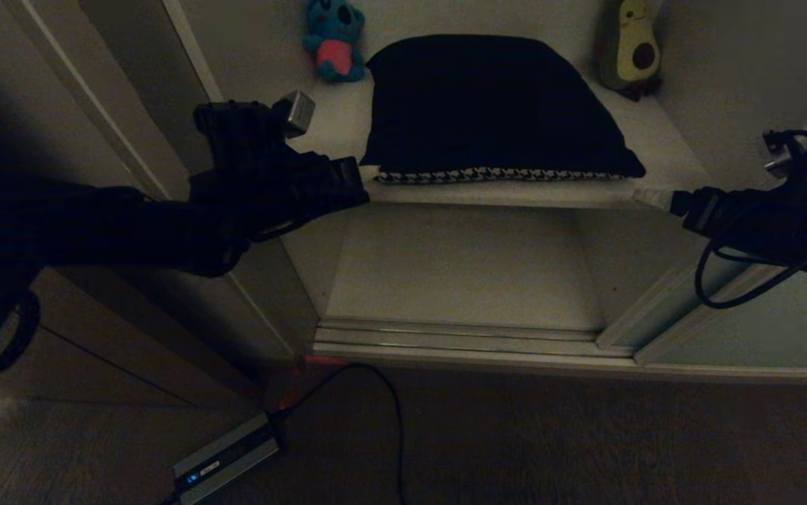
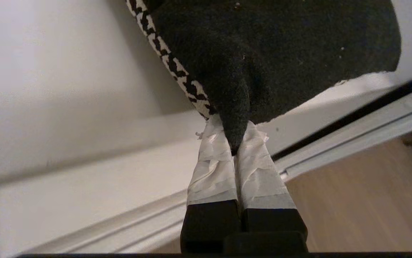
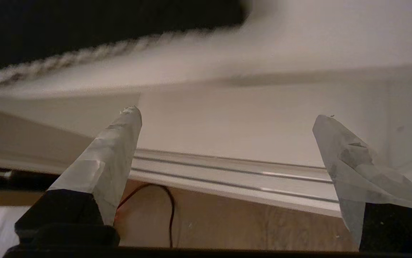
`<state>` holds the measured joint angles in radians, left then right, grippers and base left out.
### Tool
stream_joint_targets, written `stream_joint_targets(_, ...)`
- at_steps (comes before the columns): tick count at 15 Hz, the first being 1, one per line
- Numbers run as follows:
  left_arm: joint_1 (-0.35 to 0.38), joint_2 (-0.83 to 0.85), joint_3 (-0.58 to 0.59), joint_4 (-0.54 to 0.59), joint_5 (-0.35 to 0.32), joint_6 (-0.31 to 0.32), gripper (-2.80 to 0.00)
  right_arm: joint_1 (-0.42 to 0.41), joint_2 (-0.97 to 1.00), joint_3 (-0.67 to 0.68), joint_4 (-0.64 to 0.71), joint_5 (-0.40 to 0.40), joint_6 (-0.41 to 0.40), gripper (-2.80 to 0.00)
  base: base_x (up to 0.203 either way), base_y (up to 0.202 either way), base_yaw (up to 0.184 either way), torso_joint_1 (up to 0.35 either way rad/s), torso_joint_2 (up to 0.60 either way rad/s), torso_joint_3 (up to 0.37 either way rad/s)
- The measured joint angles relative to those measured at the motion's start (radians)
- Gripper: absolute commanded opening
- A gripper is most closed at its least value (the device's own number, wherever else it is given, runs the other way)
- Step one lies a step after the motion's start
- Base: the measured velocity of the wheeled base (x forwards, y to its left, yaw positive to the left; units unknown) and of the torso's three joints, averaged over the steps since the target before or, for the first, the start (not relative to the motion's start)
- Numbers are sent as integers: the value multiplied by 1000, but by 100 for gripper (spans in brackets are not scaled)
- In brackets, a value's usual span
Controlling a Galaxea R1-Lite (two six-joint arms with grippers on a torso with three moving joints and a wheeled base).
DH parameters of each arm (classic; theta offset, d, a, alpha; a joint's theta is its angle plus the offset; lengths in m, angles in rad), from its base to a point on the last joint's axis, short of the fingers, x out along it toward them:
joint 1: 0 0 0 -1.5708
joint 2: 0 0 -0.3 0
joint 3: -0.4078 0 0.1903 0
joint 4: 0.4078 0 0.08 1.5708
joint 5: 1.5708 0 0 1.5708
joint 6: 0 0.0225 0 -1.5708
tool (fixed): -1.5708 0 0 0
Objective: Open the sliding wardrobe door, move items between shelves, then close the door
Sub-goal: Place the pillow on the lower shelf
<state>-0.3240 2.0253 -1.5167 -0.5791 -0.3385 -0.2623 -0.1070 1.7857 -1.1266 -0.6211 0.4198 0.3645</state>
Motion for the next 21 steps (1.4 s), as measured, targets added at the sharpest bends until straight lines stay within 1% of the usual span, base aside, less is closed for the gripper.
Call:
stream_joint_targets(3, 2, -54, 97, -16, 2, 3, -280, -10, -1, -15, 4, 2, 0, 0, 0, 0, 0, 0, 0, 0)
stream_joint_targets(7, 3, -104, 232, -100, 0, -3, -280, -6, 3, -35, 6, 20, 0, 0, 0, 0, 0, 0, 0, 0)
stream_joint_targets(9, 7, -126, 285, -117, -2, -7, -280, -3, 3, -37, 5, 45, 2, 0, 0, 0, 0, 0, 0, 0)
stream_joint_targets(11, 9, -143, 336, -164, -1, -12, -280, 7, 9, -46, 4, 71, 3, 0, 0, 0, 0, 0, 0, 0)
stream_joint_targets(13, 16, -151, 353, -180, -1, -15, -280, 11, 26, -65, -2, 78, 8, 0, 0, 0, 0, 0, 0, 0)
stream_joint_targets(16, 20, -165, 359, -169, -5, -15, -280, 24, 55, -109, -6, 133, 51, 0, 0, 0, 0, 0, 0, 0)
stream_joint_targets(18, 21, -173, 365, -166, -5, -15, -280, 27, 71, -126, -6, 159, 54, 0, 0, 0, 0, 0, 0, 0)
stream_joint_targets(21, 20, -176, 365, -166, -4, -16, -280, 43, 102, -154, -8, 168, 56, 0, 0, 0, 0, 0, 0, 0)
